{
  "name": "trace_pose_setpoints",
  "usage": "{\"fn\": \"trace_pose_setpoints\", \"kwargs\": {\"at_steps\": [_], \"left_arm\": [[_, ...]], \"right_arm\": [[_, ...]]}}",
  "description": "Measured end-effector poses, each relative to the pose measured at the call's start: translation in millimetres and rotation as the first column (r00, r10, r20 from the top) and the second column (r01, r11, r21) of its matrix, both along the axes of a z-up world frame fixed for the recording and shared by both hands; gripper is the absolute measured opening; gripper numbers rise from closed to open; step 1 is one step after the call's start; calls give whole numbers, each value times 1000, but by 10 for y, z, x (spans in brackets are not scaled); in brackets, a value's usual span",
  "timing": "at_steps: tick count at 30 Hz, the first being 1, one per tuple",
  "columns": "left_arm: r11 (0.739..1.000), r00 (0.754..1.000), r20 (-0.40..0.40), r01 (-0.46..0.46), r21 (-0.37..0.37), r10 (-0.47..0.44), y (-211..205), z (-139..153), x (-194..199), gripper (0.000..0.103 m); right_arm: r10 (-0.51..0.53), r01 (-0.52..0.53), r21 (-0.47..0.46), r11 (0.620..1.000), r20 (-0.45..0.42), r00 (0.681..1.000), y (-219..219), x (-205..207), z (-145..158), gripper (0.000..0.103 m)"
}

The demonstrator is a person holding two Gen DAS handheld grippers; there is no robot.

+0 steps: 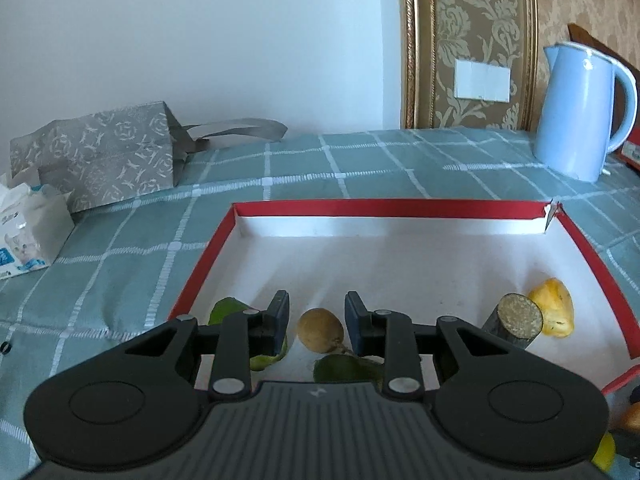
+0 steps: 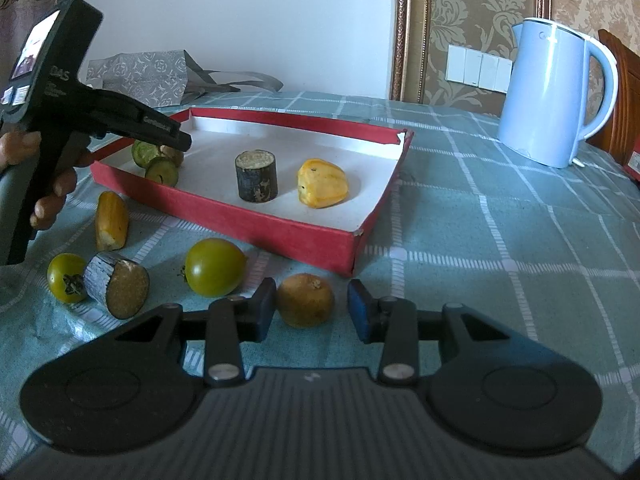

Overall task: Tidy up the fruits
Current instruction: 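Carry the brown fruit into the red tray and open the left tool while the right tool holds its fruit, then lower the brown fruit into the red tray and open the right tool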

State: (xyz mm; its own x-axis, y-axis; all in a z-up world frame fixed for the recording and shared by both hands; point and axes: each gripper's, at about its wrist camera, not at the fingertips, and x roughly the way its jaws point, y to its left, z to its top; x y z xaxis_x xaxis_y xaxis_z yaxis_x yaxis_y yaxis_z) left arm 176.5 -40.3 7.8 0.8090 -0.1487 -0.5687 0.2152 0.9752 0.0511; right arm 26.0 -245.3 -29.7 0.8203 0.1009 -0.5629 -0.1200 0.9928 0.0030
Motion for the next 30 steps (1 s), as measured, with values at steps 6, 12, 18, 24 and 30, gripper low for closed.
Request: {"fn": "trace_pose_setpoints", "kwargs": {"at_steps": [6,12,18,24,30], "left_arm": [[994,998,18,-59,-94,61,345,74,-288,32],[986,988,52,-138,-92,143,685,6,-666,57],[985,987,53,-149,-90,154,832,-57,-935,57],[991,991,1,-135,-20,135,783,-213,-1006,57],[992,992,-26,-127,-9,127,764,-271,-992,57]], "right_arm": [[0,0,0,1000,0,1000,-1,1,1,38],[0,0,1,1000,0,1000,1,0,2,38],[1,-1,6,1000,1,1000,-13,-4,2,37],[-4,4,9,1000,13,1000,-29,-15,14,35],[-12,12,9,1000,26,1000,-41,-24,26,35]]}}
